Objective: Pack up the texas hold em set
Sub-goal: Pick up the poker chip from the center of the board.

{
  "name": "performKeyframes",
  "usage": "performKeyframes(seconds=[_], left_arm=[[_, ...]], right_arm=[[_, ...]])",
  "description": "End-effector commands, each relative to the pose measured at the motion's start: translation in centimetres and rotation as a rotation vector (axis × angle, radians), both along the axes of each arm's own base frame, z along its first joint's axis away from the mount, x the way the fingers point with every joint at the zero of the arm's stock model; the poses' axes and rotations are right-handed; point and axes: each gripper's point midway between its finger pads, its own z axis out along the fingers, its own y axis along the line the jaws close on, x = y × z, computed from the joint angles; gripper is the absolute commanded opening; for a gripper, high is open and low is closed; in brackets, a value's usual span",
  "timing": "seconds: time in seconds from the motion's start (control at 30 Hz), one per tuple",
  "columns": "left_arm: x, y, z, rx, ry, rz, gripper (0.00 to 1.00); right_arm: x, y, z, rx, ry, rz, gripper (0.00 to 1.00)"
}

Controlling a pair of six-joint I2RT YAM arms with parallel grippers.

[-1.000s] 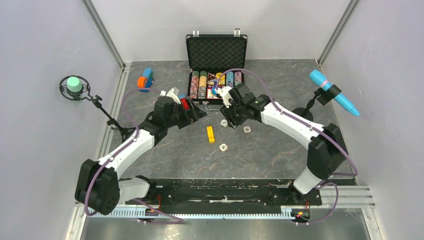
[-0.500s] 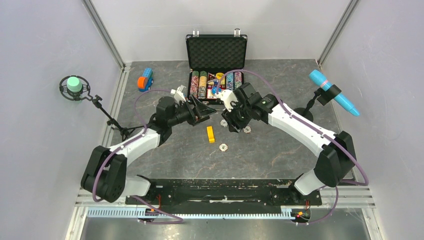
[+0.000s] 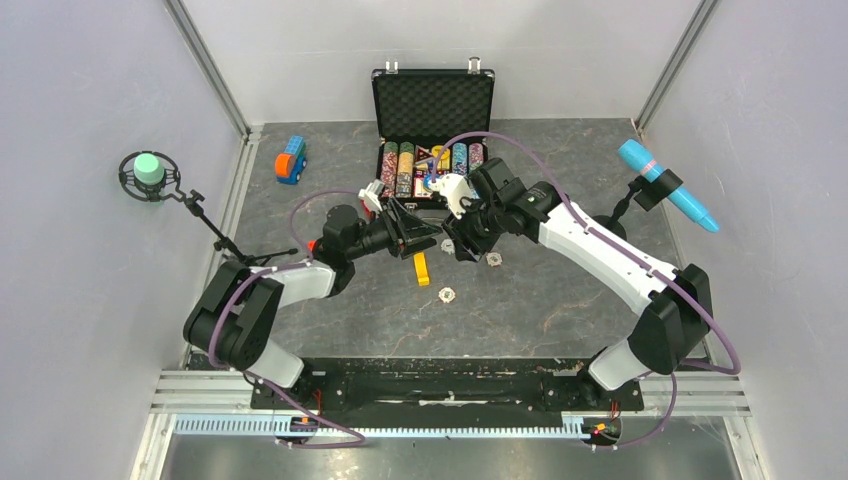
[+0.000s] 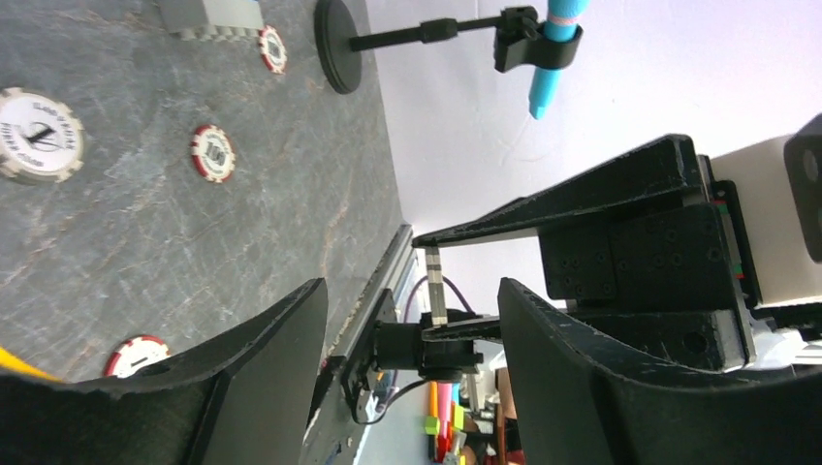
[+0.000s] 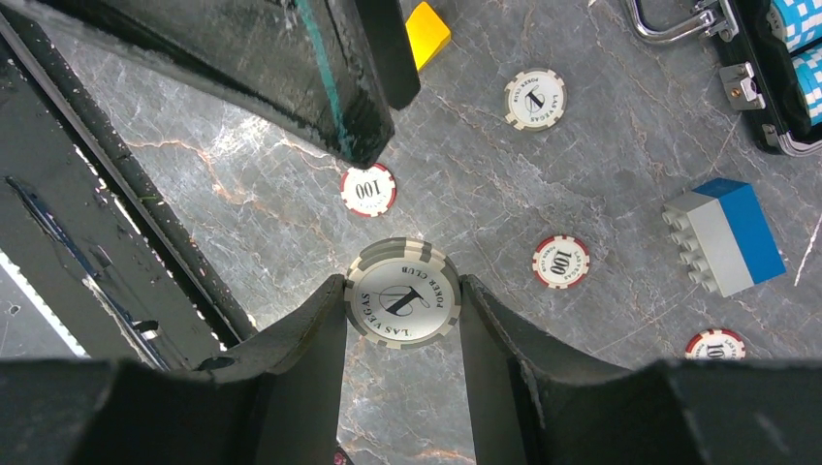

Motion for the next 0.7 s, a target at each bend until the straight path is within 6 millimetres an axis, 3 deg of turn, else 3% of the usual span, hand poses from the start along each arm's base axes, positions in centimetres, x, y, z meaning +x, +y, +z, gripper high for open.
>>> performKeyframes(seconds=[0.0,0.17,0.67], left_arm=[[-1.0,-1.3,3.2,-0.105,-0.072,-0.073,0.71],[-1.7,-2.6,3.5,-0.105,-0.086,-0.115,0.7],[-2.4,-3.7,2.9,-0.079,-0.086,-0.168,0.64]], right_arm=[[0.3,0.8,2.6,0.06,-0.05,0.028,0.0],[0.5,0.9,2.6,0.06,-0.051,0.029,0.0],[0.7,1.3,3.1,0.082,-0.071,0.04,0.0]])
